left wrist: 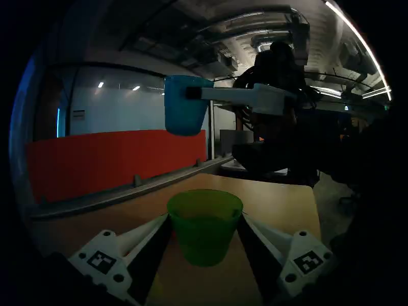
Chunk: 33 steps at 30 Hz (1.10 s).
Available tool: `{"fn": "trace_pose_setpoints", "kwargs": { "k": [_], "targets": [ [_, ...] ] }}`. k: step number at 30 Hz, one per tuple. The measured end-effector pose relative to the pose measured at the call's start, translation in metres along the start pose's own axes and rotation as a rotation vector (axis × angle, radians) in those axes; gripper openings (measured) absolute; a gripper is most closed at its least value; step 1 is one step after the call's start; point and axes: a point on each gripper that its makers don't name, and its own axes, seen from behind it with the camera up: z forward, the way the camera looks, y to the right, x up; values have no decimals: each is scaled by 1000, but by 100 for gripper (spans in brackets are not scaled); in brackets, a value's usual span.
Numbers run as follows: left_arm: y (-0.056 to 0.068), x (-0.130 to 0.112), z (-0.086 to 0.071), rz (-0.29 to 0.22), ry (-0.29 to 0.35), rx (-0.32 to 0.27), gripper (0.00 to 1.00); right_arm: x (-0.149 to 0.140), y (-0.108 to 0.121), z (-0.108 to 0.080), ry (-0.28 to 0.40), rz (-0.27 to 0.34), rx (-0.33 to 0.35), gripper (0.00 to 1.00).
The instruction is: Pour water
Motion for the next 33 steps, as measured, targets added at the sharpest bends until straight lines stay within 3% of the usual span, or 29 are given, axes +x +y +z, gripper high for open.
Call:
{"fn": "trace_pose_setpoints", "kwargs": {
  "k": [5,14,33],
  "targets": [
    [-1,-1,-1,5,-5,2,84,0,-1,-1,-6,58,11,89],
    [-1,-2,0,6,-8,5,84,-4,-2,-5,-13,97,18,89],
    [6,-18,3,8,-41,-6,84,-34,13,-30,-30,121,-29,89]
  ]
}}
